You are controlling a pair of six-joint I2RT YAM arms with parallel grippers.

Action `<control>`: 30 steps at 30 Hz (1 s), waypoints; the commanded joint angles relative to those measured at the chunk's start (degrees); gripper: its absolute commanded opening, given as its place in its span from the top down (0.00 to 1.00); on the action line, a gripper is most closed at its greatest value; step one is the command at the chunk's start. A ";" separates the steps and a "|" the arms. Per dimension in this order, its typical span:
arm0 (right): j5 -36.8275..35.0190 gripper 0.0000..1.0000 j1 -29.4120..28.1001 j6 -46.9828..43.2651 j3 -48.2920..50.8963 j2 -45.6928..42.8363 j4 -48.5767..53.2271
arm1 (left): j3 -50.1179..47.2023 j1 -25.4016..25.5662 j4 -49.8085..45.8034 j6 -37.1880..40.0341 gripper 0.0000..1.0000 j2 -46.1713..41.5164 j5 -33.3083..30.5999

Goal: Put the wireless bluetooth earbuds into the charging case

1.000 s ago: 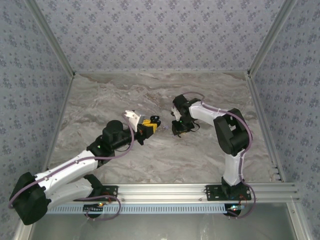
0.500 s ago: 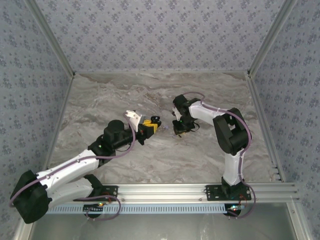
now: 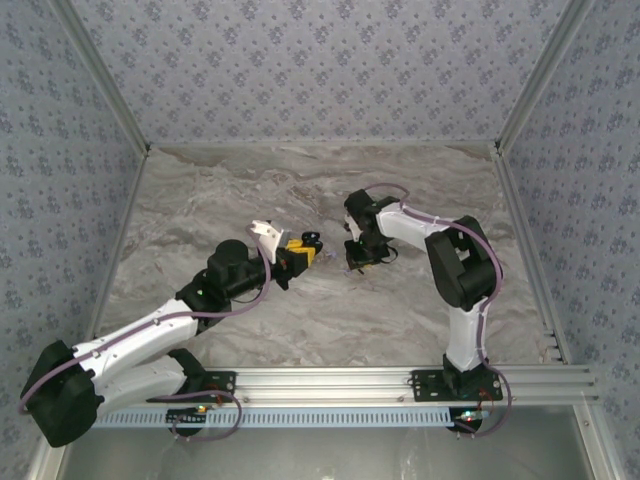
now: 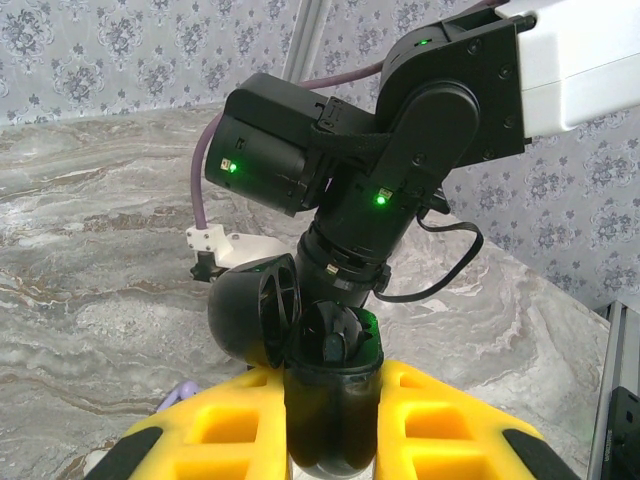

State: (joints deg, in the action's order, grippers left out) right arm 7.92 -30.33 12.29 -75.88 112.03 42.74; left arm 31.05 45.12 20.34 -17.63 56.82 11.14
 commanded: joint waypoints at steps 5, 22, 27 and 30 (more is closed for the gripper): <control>-6.67 0.72 -1.38 -1.66 -2.61 3.61 4.15 | 0.97 0.23 2.19 -0.65 0.88 -0.04 0.90; -10.16 0.80 -4.66 -0.12 -2.28 6.82 3.23 | 0.31 0.23 1.90 -0.89 0.88 -1.04 0.60; -6.60 0.82 -3.30 1.32 -0.26 3.95 0.47 | 0.15 0.24 1.24 -0.85 0.89 -1.44 0.32; -2.04 0.82 -1.25 1.62 1.83 1.24 -1.97 | 0.07 0.29 1.08 -0.92 0.89 -1.45 0.36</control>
State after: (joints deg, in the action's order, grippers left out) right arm 1.19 -33.21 12.53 -77.23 112.97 44.31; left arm 31.03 45.12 20.32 -18.06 56.69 11.09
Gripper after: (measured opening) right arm 0.182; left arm 0.179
